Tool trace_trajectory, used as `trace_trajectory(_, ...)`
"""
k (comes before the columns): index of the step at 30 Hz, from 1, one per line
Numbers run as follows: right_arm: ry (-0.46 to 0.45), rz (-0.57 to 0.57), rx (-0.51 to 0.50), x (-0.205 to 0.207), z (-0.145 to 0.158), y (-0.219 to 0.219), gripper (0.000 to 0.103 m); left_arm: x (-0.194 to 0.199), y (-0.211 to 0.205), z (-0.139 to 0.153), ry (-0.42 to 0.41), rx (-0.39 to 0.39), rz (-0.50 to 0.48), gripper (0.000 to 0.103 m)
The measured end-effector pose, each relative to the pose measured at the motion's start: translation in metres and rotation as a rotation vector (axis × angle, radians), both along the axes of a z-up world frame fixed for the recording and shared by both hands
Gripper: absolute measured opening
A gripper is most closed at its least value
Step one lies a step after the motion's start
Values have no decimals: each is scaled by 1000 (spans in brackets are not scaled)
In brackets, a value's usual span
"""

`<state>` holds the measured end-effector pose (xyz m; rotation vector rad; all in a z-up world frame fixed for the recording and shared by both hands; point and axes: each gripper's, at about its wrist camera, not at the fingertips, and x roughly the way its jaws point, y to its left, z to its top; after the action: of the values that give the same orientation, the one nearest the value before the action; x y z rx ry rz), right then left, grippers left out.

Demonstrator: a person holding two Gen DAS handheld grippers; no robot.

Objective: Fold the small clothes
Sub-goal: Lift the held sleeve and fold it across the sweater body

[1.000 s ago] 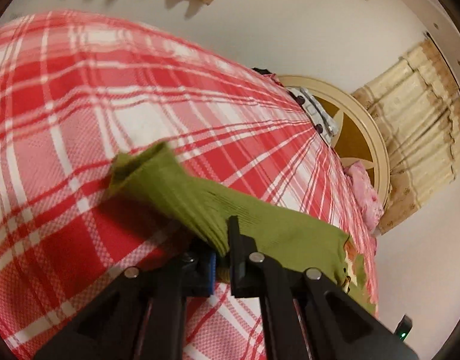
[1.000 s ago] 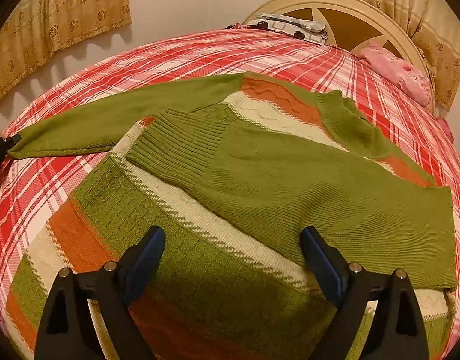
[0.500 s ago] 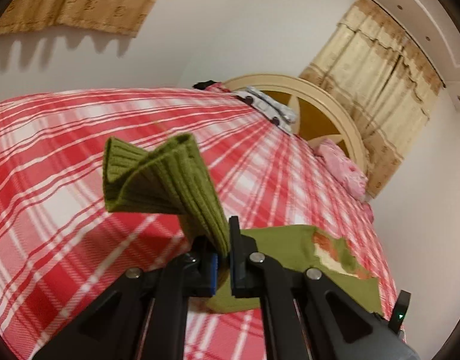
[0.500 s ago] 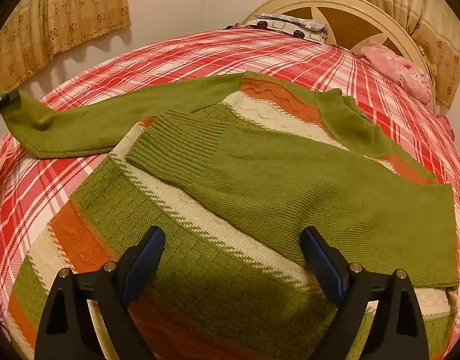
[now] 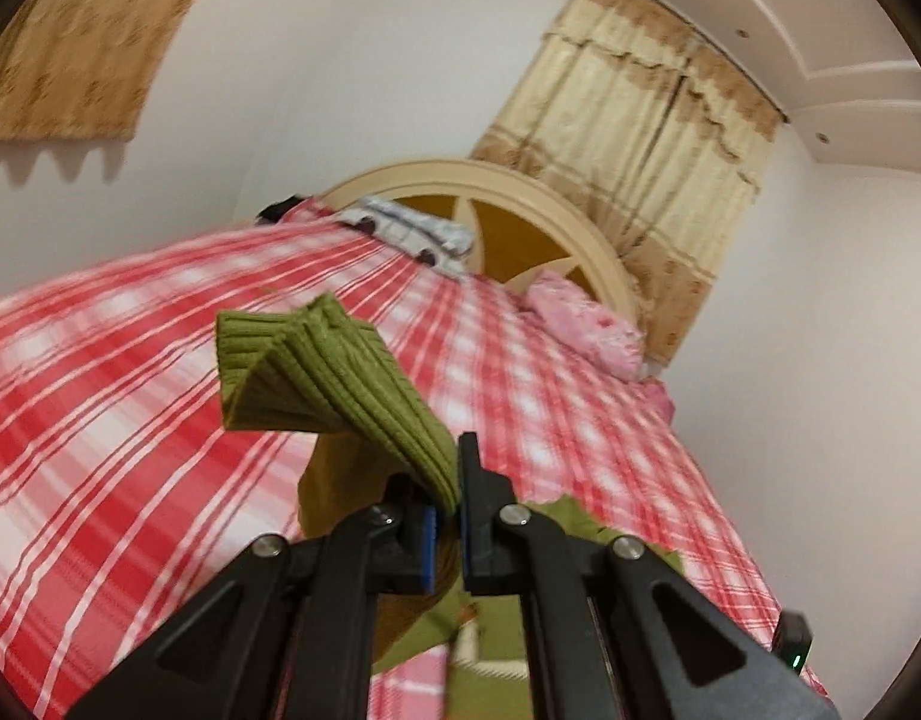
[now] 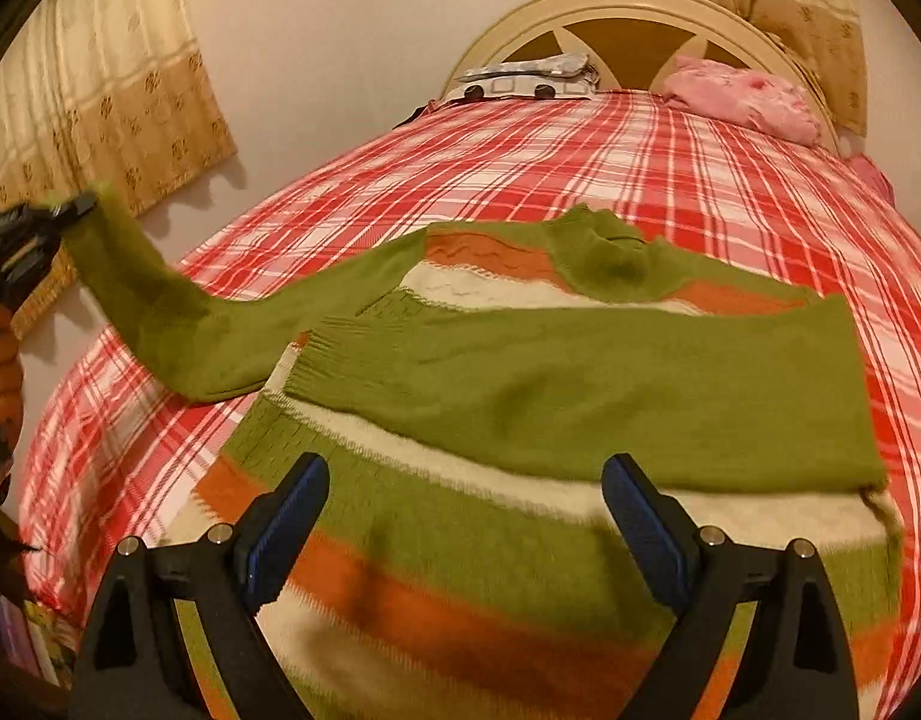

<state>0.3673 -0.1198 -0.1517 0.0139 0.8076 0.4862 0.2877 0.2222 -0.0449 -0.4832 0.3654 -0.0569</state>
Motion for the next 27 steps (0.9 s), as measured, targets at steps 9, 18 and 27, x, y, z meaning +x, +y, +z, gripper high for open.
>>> trace_trajectory(9, 19, 13, 26, -40, -7, -22, 93, 29, -57, 45, -74, 60, -123, 5)
trace_trajectory(18, 3, -53, 84, -58, -5, -63, 93, 58, -125, 52, -81, 87, -245, 5)
trace_trajectory(27, 4, -130, 147, -69, -13, -93, 93, 84, -210, 29, -22, 107, -383, 5)
